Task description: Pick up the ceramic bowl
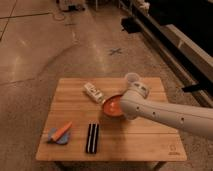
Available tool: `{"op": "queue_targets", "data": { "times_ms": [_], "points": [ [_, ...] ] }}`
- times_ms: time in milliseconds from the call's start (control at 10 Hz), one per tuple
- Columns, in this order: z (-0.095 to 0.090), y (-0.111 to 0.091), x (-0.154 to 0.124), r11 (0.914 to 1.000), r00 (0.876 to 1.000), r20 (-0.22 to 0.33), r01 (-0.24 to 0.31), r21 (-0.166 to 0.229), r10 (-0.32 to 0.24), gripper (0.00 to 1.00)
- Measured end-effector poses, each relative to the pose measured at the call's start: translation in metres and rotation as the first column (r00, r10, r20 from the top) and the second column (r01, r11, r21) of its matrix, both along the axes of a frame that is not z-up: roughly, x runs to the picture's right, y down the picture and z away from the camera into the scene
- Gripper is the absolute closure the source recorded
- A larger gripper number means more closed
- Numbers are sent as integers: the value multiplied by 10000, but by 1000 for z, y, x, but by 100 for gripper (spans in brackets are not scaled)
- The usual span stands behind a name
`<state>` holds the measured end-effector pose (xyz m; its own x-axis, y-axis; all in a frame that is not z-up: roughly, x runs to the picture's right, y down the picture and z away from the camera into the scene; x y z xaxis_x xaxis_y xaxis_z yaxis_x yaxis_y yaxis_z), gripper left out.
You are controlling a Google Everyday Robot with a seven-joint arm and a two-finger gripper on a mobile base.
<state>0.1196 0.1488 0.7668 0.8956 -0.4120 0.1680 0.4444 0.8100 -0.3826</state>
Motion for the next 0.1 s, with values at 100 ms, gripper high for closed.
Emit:
{"op": "queue_targets", "data": {
  "times_ms": [100],
  "points": [
    [-1, -1, 1, 10000, 10000, 15, 20, 37, -20, 100]
  ]
}}
